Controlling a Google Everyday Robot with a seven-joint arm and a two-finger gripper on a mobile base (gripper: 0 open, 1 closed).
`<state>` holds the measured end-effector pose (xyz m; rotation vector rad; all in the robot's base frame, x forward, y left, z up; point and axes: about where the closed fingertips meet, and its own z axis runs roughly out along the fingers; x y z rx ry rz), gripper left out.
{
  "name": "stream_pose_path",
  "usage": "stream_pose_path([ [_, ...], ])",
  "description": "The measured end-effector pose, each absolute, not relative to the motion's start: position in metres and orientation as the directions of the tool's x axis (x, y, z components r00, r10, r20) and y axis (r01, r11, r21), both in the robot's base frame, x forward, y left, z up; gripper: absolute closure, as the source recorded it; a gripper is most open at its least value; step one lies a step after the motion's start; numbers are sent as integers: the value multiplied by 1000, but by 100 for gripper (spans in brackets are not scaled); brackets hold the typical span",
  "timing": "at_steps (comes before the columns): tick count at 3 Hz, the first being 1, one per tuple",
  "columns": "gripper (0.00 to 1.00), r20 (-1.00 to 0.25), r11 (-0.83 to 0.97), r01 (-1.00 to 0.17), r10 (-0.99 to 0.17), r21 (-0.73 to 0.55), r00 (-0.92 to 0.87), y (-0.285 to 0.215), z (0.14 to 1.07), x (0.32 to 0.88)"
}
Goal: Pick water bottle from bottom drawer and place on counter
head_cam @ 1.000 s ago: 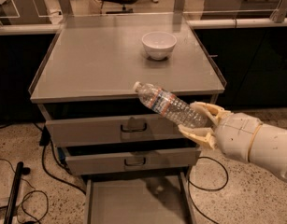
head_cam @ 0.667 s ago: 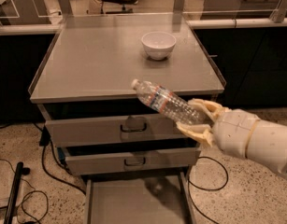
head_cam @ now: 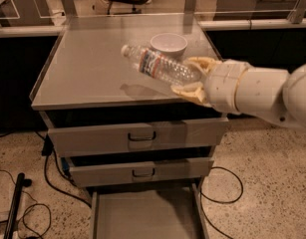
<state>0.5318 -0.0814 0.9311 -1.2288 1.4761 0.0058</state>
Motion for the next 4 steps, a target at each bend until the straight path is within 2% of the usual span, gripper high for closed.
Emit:
stream_pose_path([
  [1,100,-696,452,-651,-698,-610,168,-81,944,565],
  [2,100,-686,434,-677,-712,-594,146,-58,926,600],
  [3,100,-682,380,-730,-713,-569,161,-15,894,630],
  [4,100,-688,385,-730,-708,-565,159,-13,893,628],
])
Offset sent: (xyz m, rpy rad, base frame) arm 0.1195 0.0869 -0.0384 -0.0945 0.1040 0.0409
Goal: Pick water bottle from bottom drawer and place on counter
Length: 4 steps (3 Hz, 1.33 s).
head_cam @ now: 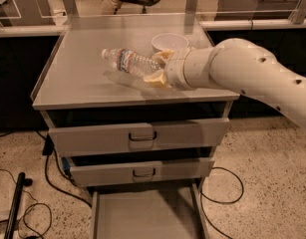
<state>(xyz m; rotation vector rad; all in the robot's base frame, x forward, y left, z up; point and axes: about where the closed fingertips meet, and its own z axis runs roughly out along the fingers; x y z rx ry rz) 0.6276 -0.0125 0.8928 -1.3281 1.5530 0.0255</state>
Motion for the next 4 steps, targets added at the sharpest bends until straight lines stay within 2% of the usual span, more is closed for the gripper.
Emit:
stream_pose_path([
  [3,100,-829,458,-787,-547,-412,116,35,896,664],
  [4,100,-821,453,-784,-558,-423,120,39,896,671],
])
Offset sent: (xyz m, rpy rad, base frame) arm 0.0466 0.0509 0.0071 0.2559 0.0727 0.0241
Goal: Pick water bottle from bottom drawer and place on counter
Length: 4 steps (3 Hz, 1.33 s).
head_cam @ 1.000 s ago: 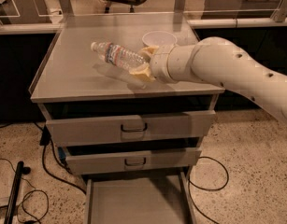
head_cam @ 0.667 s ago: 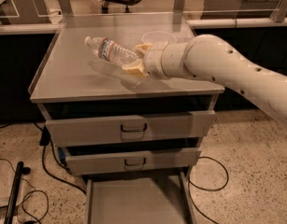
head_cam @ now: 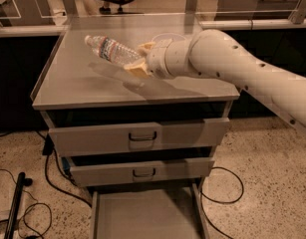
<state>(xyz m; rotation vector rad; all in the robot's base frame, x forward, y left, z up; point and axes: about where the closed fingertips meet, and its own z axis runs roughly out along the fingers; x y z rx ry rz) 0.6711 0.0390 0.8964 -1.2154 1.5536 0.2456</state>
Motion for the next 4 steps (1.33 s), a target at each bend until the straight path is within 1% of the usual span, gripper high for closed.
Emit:
stream_pose_path([
  [1,100,-811,436,-792,-573,-427,122,50,896,684],
  [2,100,-812,432,-810,-577,-397,90,53,891,697],
  [4,100,-800,433,-822,-599,-370,44,48,879,708],
])
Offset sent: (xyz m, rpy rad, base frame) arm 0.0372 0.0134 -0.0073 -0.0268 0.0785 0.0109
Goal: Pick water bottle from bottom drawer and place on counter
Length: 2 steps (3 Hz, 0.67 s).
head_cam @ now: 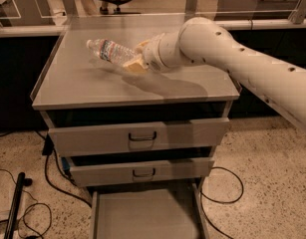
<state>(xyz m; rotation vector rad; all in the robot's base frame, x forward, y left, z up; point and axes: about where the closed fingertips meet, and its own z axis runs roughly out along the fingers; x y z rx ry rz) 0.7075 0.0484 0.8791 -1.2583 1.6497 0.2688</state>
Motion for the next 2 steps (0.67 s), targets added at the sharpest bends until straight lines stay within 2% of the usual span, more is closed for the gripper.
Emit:
stream_pose_path([
  [2,100,-775,458,-820,-631,-343,-28,31,856,717],
])
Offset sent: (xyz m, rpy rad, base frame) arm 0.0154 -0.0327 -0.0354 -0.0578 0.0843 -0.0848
